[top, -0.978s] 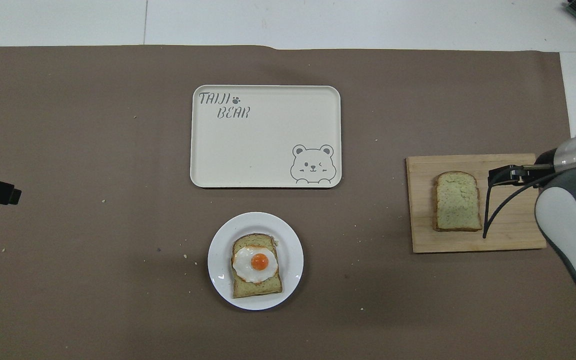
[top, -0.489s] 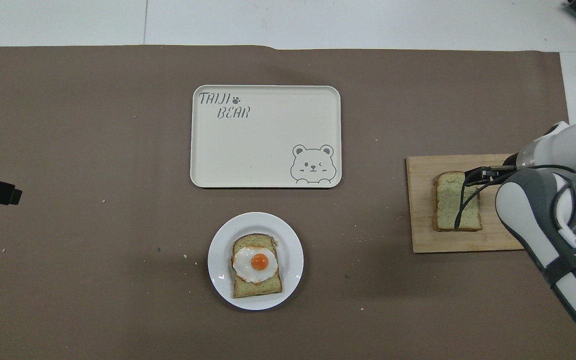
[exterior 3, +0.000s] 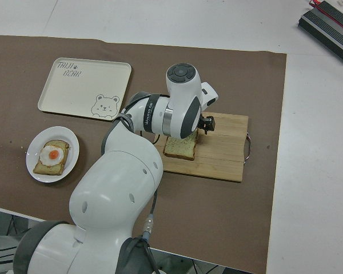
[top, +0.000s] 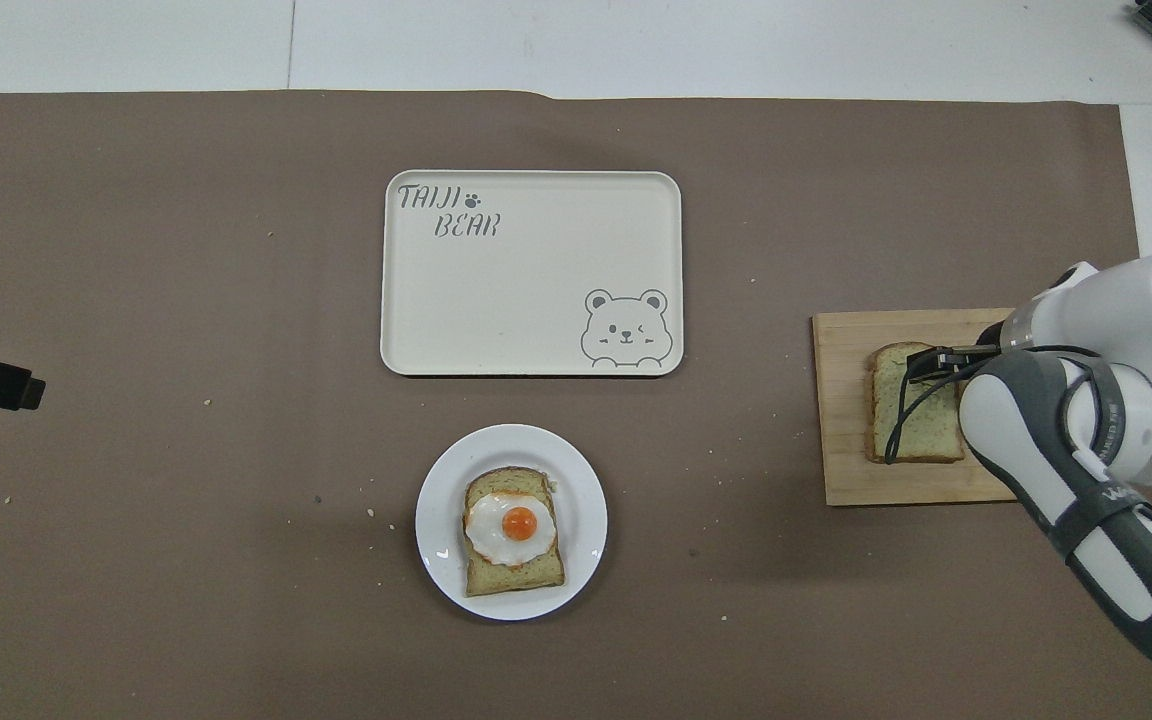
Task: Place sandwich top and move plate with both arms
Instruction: 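Grasp the edge of the green-spread toast with the right gripper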
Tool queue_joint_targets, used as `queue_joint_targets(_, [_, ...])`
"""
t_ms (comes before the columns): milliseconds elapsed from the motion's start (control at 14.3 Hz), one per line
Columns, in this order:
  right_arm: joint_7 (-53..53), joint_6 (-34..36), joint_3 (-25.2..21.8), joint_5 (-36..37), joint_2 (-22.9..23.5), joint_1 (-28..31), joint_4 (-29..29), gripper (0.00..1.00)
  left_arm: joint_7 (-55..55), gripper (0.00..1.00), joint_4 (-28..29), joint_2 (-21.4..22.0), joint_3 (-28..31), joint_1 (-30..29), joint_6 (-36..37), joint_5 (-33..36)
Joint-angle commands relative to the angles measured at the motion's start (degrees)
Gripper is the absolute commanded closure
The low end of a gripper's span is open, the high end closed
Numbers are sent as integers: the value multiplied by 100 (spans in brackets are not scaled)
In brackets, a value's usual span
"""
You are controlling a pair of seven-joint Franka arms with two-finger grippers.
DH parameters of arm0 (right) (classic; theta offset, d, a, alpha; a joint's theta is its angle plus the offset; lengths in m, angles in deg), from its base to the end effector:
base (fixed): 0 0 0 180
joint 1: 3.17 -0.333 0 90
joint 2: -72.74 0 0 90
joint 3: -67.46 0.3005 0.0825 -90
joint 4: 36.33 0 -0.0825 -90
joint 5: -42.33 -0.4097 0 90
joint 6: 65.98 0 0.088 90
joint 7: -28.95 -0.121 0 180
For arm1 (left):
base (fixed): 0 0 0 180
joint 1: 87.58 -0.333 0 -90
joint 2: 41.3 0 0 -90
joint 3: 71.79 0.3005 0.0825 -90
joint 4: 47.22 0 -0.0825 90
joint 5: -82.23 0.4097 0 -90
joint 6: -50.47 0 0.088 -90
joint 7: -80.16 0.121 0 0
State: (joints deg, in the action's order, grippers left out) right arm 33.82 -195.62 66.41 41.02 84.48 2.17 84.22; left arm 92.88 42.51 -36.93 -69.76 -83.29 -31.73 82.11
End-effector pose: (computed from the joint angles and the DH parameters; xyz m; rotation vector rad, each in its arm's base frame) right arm 0.5793 -0.0640 0.2709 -3.1222 0.0644 0.0697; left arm 0.5419 -0.0209 0.6286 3.1038 -0.4087 -0.0854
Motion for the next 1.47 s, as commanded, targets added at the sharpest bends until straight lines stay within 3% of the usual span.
queue_joint_targets(0, [260,-263,18,-238,-22,37,188,0,-16,0,194,160,51,116,-33,74])
queue_joint_targets(70, [304,-263,9,-238,-22,37,188,0,-16,0,194,160,43,116,-33,74])
queue_joint_targets(140, [469,-263,9,-238,-22,37,188,27,-16,0,194,169,34,116,-33,74])
queue_joint_targets(210, [628,-263,9,-238,-22,45,180,64,-16,0,194,169,34,116,-7,65])
queue_joint_targets(279, [690,-263,9,-238,-13,37,180,92,-16,0,194,169,34,116,2,74])
queue_joint_targets(349, [699,-263,9,-238,-13,45,180,100,-16,0,194,169,34,116,2,65])
queue_joint_targets(1048, [892,-220,9,-229,66,-25,-31,100,-16,0,194,169,25,124,10,65])
queue_joint_targets(1397, [1007,446,105,-194,-66,-34,-557,100,-16,0,194,169,16,124,10,65])
